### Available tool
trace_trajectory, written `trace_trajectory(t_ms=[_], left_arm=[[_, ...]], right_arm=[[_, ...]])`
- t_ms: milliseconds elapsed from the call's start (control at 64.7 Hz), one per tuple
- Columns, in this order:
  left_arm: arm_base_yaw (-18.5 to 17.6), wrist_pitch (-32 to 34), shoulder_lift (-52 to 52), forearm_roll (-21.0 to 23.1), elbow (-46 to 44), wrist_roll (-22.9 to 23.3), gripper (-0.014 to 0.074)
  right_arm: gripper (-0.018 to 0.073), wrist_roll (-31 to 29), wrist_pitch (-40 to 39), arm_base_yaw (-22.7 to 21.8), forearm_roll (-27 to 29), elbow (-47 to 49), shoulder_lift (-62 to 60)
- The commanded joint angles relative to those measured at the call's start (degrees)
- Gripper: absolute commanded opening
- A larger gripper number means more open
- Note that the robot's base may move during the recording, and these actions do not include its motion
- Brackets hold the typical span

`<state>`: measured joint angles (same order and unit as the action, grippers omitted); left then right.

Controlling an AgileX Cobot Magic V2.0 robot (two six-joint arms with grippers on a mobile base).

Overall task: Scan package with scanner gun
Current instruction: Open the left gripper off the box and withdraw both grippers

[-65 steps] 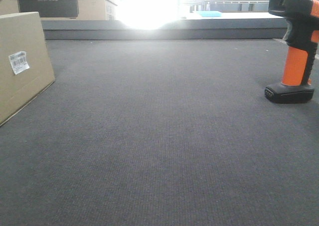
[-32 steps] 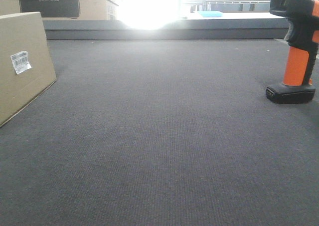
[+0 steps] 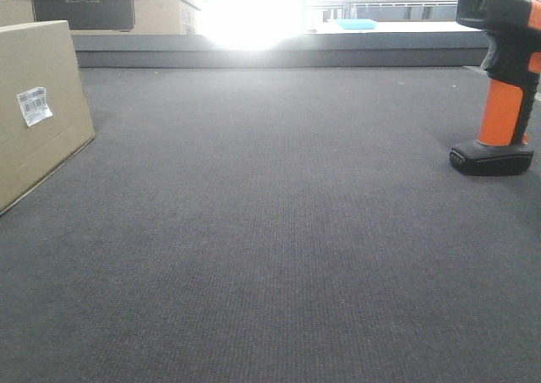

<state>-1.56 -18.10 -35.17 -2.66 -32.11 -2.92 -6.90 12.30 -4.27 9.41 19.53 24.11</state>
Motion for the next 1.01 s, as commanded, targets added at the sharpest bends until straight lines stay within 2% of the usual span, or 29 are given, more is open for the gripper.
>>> trace_trajectory(t_ms=[0, 309, 990], left_arm=[[-0.29, 2.74, 4.40, 0.46, 1.84, 0.62, -0.0111], [-0.29, 2.53, 15.10, 0.46, 2.41, 0.62, -0.0111], [-0.29, 2.53, 16.17, 0.46, 2.41, 0.62, -0.0111]], right_arm=[[-0.0153, -0.21, 0.89, 0.30, -0.45, -0.14, -4.41], [-0.0153, -0.21, 3.20, 0.30, -0.45, -0.14, -18.67], [-0.0153, -0.21, 2.54, 0.30, -0.45, -0.14, -19.41]])
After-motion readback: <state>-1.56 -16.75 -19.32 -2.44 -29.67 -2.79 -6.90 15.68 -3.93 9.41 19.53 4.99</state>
